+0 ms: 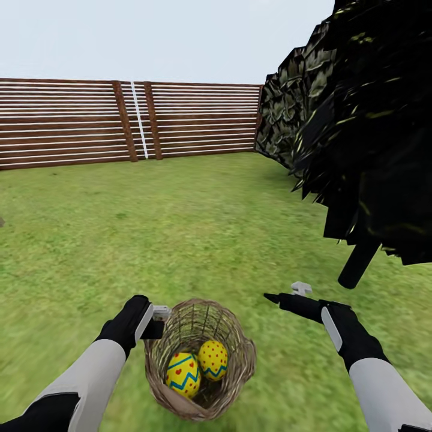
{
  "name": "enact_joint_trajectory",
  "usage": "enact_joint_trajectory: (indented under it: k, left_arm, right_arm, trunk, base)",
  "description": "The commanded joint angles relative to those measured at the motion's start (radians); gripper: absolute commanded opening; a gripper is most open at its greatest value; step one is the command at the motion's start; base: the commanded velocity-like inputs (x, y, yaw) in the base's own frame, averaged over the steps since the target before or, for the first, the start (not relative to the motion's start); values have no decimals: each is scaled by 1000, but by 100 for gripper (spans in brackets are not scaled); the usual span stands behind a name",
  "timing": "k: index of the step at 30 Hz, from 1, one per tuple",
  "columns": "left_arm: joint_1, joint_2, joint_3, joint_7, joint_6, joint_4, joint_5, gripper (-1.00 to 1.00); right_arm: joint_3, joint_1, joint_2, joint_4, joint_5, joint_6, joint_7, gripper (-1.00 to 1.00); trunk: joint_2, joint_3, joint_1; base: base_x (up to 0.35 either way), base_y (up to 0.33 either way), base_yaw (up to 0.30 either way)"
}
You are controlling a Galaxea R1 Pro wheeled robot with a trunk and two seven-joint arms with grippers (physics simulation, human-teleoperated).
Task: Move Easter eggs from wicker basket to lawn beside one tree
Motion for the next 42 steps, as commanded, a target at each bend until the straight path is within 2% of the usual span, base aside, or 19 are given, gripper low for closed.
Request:
enact_joint_trajectory:
  k: [1, 28, 32, 42]
  left_arm:
    - [0, -2, 7, -3, 4, -1, -16, -100]
    - [0, -2, 8, -5, 4, 2, -16, -100]
    - [0, -2, 8, -5, 4, 2, -17, -100]
    - [0, -5, 8, -5, 4, 2, -17, -100]
  right_arm:
    - [-1, 0, 0, 0, -10, 9, -1, 100]
    - [2, 0, 0, -3, -7, 8, 0, 100]
    - [2, 0, 1, -44, -5, 10, -3, 100]
    - [0, 0, 3, -46, -5, 10, -4, 100]
  trunk:
    - [7, 2, -4]
    - [196, 87, -108]
    - [224, 99, -123]
    - [294, 131, -161]
  base:
    - [0, 0, 0]
    - [0, 0, 2]
    - [0, 0, 260]
    - [0, 0, 293]
